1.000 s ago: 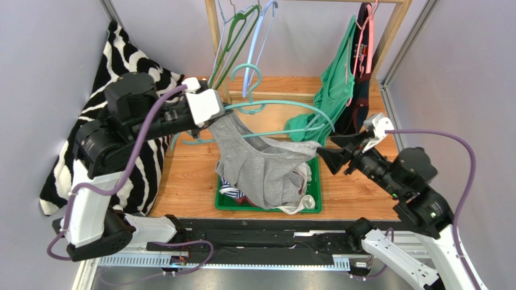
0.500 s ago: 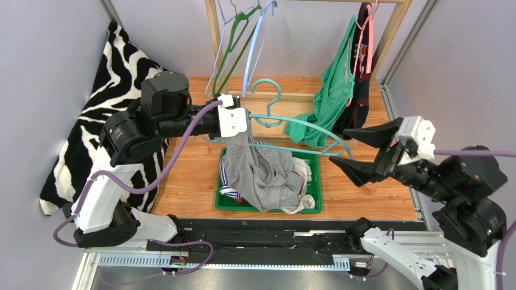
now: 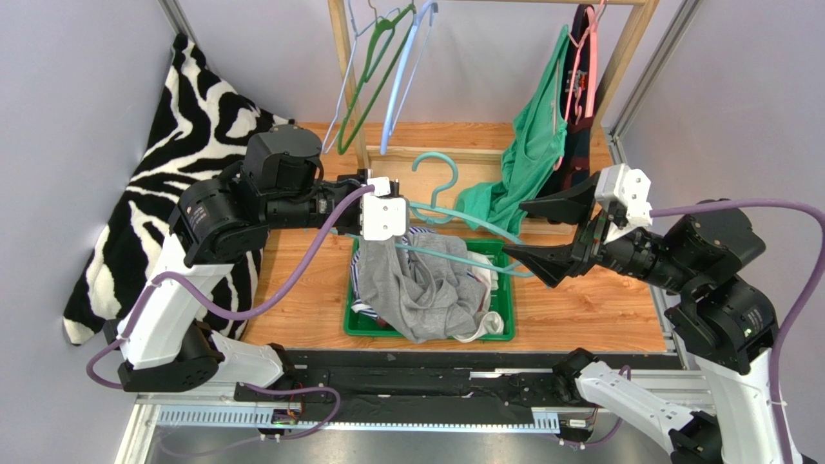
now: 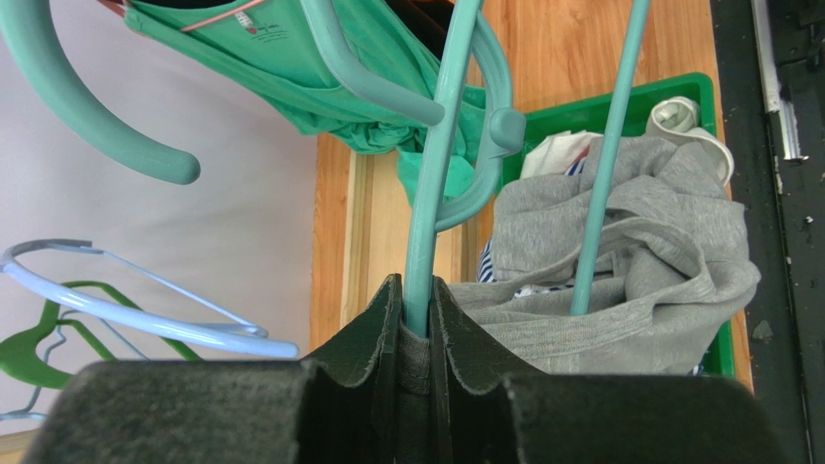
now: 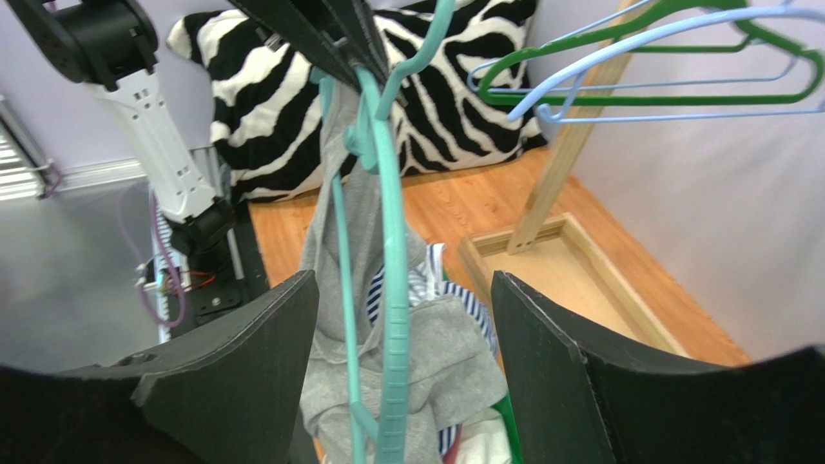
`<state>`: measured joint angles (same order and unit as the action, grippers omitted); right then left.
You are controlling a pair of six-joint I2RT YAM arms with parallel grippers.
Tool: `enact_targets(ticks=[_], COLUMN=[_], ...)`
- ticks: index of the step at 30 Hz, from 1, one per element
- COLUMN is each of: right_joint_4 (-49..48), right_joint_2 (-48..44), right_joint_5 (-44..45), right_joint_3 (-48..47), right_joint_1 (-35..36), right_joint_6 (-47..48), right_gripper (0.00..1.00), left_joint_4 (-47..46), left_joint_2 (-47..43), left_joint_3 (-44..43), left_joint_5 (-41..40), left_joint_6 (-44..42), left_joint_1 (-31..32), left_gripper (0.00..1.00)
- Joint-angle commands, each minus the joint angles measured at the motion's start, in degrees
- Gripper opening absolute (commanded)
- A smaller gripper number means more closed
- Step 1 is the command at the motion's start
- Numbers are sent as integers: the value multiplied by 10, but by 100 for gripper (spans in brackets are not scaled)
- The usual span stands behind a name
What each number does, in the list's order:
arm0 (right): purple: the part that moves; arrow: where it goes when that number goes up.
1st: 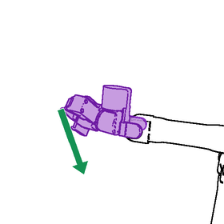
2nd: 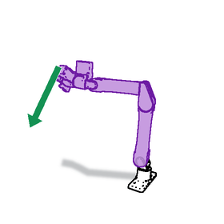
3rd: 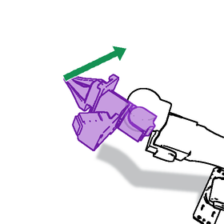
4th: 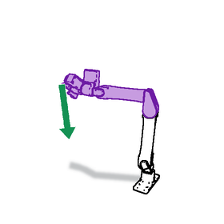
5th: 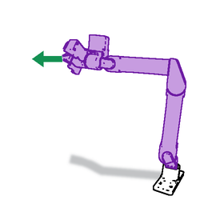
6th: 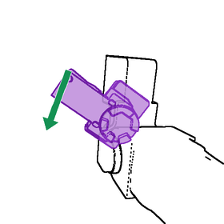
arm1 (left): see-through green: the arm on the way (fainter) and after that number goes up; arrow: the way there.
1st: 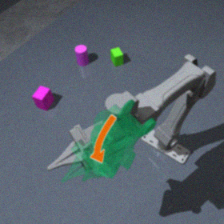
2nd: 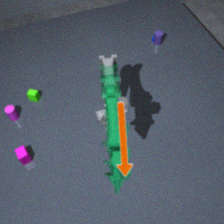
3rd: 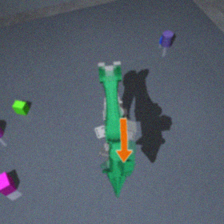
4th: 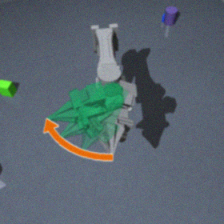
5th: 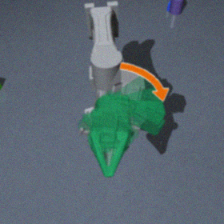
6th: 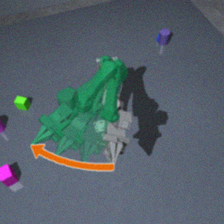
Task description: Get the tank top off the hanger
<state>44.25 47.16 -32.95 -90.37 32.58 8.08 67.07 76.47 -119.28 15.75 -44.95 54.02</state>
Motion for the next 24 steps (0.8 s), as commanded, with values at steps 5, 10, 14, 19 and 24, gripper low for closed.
enact_targets(ticks=[5,10,14,19,24], right_joint_4=[41,55,59,66,69], right_joint_2=[13,7,8,7,-9], right_joint_5=[-56,-34,-32,-32,-38], right_joint_3=[32,44,42,40,39], right_joint_1=[1,1,1,1,1], right_joint_6=[-26,-29,-34,-40,-37], right_gripper=[69,60,30,0,0], left_joint_4=[-16,-16,-17,-26,-42], left_joint_2=[-13,-14,-18,-17,-7], left_joint_3=[-11,-20,-18,-24,-45], left_joint_5=[-25,-38,-47,-55,-70], left_joint_6=[-24,-34,-36,-37,-37], left_joint_1=[12,15,15,15,15], left_gripper=[0,0,0,0,0])
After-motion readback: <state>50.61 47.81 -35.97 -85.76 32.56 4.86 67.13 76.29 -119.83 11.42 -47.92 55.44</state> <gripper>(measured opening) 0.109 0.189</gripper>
